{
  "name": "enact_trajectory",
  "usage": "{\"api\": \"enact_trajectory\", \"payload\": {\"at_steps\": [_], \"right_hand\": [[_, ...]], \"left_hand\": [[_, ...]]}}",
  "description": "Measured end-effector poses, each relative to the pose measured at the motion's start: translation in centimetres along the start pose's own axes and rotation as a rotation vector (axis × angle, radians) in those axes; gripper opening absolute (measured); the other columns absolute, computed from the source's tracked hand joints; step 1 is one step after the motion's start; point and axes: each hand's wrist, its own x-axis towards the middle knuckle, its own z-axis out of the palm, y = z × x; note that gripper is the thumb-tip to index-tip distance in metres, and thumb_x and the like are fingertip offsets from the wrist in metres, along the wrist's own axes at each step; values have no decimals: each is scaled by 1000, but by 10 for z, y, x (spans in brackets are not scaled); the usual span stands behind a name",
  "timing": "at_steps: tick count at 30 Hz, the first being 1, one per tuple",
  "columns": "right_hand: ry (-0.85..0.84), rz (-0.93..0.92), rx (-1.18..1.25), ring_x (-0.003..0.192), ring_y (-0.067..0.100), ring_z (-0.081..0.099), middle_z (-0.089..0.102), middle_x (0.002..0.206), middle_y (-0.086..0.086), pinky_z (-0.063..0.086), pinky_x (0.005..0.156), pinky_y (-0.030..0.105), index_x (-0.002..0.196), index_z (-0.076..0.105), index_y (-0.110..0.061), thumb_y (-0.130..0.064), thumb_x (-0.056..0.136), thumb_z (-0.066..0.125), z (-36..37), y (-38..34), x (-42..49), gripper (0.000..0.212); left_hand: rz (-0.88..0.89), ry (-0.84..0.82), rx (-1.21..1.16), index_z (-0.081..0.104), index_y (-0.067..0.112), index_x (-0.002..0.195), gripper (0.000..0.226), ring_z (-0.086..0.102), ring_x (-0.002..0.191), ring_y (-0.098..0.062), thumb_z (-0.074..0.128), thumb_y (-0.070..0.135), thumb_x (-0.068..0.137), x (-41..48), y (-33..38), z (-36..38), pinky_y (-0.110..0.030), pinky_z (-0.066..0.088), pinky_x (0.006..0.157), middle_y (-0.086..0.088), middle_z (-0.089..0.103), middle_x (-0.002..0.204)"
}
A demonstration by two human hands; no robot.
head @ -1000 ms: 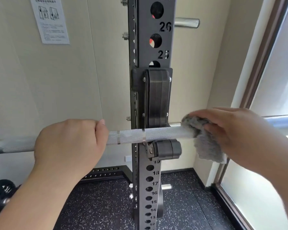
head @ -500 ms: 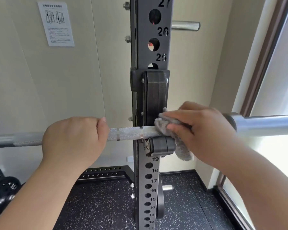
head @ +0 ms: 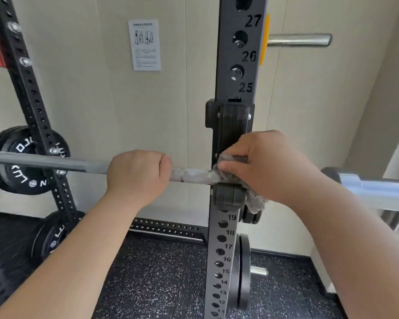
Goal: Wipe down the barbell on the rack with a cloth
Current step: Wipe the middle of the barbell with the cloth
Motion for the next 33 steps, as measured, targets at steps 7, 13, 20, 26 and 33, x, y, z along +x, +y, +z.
{"api": "enact_trajectory", "payload": {"at_steps": [7,13,20,26,33], "right_hand": [[-143,109,-201,86,11,59,65,90,-18,47,64,30,115,70,-42,-51,94,64,-11,-24,6,24],[-185,72,-445,88,20,57,56,84,-7,36,60,30,96,64,-24,-33,102,56,20,-78,32,14],[-201,313,-431,80,18,57,51,84,-5,51,71,35,78,54,-25,-54,103,39,24,-84,27,41],[116,149,-700,67,29,51,49,70,0,51,65,40,74,65,-18,-32,98,53,64,-91,22,30],[229,191,-489,73,32,60,61,86,2,52,68,43,89,65,-17,-38,107,27,117,-113,49,47]], "left_hand": [[36,1,-26,49,19,59,47,46,53,-30,29,39,96,1,-2,-2,-32,30,53,3,47,52],[137,-7,-64,61,20,71,54,53,56,-28,21,45,98,0,-13,1,-33,27,53,2,59,62],[126,87,-269,63,25,85,35,56,67,-24,35,39,101,3,-71,-32,-37,47,56,7,62,75],[-9,-43,-151,59,25,73,41,58,66,-28,38,48,98,11,-125,-16,-32,38,58,10,59,66],[7,-63,-33,55,20,66,55,50,56,-31,17,50,91,5,-127,-4,-29,31,52,2,49,54]]}}
